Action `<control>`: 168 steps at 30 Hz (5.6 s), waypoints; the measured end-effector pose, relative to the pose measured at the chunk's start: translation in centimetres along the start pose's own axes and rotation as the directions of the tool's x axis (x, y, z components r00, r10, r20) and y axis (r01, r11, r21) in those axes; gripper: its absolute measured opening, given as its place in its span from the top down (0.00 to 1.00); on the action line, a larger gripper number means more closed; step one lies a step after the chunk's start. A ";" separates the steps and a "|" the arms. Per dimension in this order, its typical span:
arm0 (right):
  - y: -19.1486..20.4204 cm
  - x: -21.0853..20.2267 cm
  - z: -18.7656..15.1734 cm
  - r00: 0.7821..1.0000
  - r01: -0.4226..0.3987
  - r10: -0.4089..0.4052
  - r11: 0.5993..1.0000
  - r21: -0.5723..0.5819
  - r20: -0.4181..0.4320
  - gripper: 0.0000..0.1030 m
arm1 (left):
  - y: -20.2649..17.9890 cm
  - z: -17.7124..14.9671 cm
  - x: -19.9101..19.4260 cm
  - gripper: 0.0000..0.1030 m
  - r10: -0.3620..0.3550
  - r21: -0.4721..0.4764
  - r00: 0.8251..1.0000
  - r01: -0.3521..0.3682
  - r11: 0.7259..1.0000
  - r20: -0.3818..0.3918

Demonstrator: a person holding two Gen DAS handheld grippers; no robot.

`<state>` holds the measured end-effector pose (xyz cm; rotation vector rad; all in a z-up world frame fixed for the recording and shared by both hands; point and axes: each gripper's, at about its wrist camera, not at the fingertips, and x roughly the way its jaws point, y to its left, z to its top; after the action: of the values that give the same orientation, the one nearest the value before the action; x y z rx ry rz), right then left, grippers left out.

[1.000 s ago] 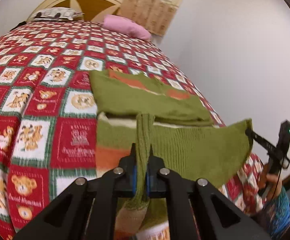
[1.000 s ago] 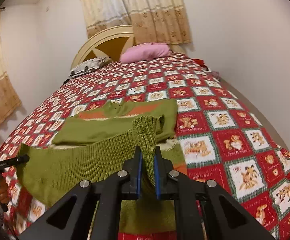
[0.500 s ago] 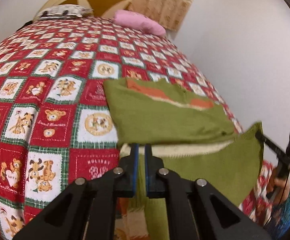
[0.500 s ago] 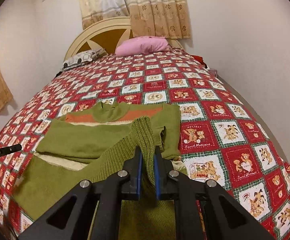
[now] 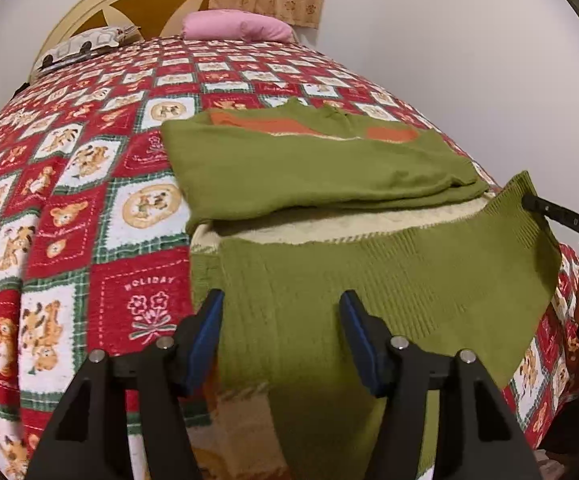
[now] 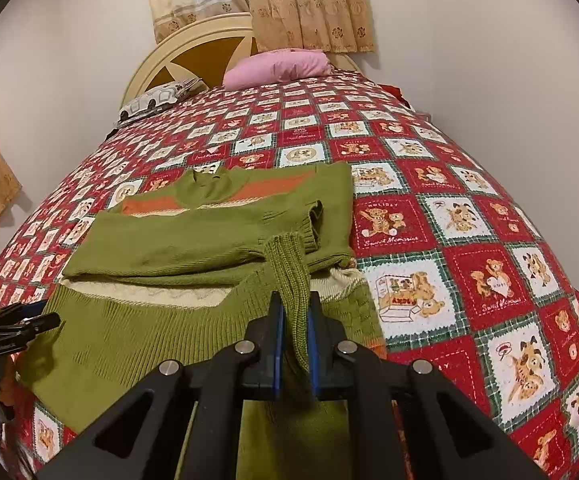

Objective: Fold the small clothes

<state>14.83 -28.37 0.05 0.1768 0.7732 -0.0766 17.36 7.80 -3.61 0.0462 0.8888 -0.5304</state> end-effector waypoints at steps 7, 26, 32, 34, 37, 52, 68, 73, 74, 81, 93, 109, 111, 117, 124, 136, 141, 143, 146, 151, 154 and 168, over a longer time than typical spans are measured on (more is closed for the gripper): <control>-0.3 0.6 -0.6 0.999 0.016 -0.016 1.000 0.010 -0.028 0.91 | 0.5 -0.3 -0.3 0.92 -0.018 -0.055 1.000 0.019 0.998 0.019; 1.2 1.4 10.9 0.990 0.030 -0.026 0.999 -0.029 0.137 0.91 | 4.0 11.4 -1.7 0.94 0.030 -0.205 0.988 0.003 0.979 0.155; 0.8 7.9 15.0 0.987 0.083 -0.080 0.996 -0.014 0.143 0.91 | 5.8 15.7 2.9 0.94 0.068 -0.249 0.987 -0.030 0.968 0.145; 0.7 10.5 15.7 0.987 0.095 -0.093 0.995 -0.011 0.128 0.91 | 6.3 16.5 4.8 0.94 0.087 -0.260 0.987 -0.050 0.964 0.132; 0.5 14.4 15.7 0.989 0.103 -0.100 0.995 -0.017 0.105 0.91 | 7.4 17.0 8.0 0.94 0.133 -0.295 0.986 -0.098 0.950 0.101; -2.3 15.8 14.0 0.973 0.204 -0.213 0.974 0.095 0.088 0.77 | 8.3 15.3 10.6 0.89 0.220 -0.322 0.975 -0.210 0.923 -0.003; 3.0 11.4 3.6 0.984 0.146 -0.159 0.978 -0.148 -0.083 0.81 | -1.4 7.8 6.4 0.74 0.203 -0.100 0.979 -0.202 0.974 0.006; -0.8 10.9 3.2 0.993 0.092 -0.092 0.996 0.004 -0.076 0.84 | -0.7 7.2 7.2 0.60 0.272 -0.092 0.961 -0.267 0.959 0.044; -0.5 11.0 3.0 0.993 0.101 -0.102 0.995 -0.007 -0.063 0.84 | -0.6 7.2 7.3 0.60 0.277 -0.095 0.960 -0.272 0.958 0.045; 1.0 11.0 2.8 0.986 0.164 -0.166 0.983 -0.083 -0.021 0.82 | -2.1 7.0 5.6 0.41 0.354 -0.067 0.934 -0.350 0.934 0.047; 0.7 10.8 2.7 0.991 0.133 -0.134 0.990 -0.053 -0.018 0.81 | -0.4 3.8 0.3 0.00 0.415 -0.203 0.904 -0.389 0.899 0.106; 0.3 10.9 2.7 0.992 0.121 -0.122 0.992 -0.039 -0.017 0.81 | 0.0 1.0 3.5 0.06 -0.012 -0.488 0.989 0.083 0.869 0.147; 0.4 10.9 2.6 0.992 0.122 -0.123 0.992 -0.039 -0.017 0.81 | 0.0 1.6 4.0 0.06 -0.014 -0.496 0.989 0.085 0.864 0.145; 1.3 10.5 3.3 0.985 0.167 -0.169 0.983 -0.078 -0.029 0.81 | 2.0 2.3 4.2 0.59 -0.017 -0.559 0.988 0.103 0.823 0.155; 9.0 7.7 5.1 0.997 -0.080 0.081 0.993 -0.092 0.006 0.81 | 2.3 1.4 4.4 0.67 0.012 -0.568 0.990 0.071 0.820 0.141; 13.1 12.3 1.7 0.986 -0.145 0.134 0.982 -0.121 -0.097 0.81 | 2.6 2.1 4.4 0.69 0.055 -0.572 0.989 0.035 0.819 0.138; 13.0 12.4 1.8 0.984 -0.160 0.150 0.982 -0.104 -0.101 0.81 | 0.9 3.3 3.7 0.81 0.099 -0.500 0.979 0.002 0.866 0.176; 13.2 12.1 2.1 0.979 -0.178 0.166 0.979 -0.097 -0.114 0.76 | -0.1 4.2 3.1 0.81 0.112 -0.462 0.973 -0.005 0.887 0.204; 13.4 11.3 3.9 0.970 -0.222 0.211 0.971 -0.086 -0.123 0.74 | -0.8 4.7 2.8 0.81 0.123 -0.434 0.966 -0.012 0.901 0.229; 16.0 11.3 7.9 0.931 -0.343 0.330 0.937 -0.064 -0.153 0.43 | 0.3 3.0 3.2 0.81 0.112 -0.483 0.966 0.014 0.875 0.232; 19.3 13.0 9.3 0.911 -0.385 0.362 0.918 -0.094 -0.196 0.37 | 1.3 2.1 3.8 0.81 0.105 -0.539 0.971 0.029 0.842 0.216; 33.7 24.5 9.2 0.874 -0.422 0.250 0.815 -0.397 -0.417 0.27 | 3.2 0.4 4.8 0.71 0.056 -0.637 0.972 0.107 0.763 0.229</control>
<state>43.19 2.90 -6.25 -0.1528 1.0793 0.5061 21.60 8.44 -7.53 -0.6580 0.7979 -0.2193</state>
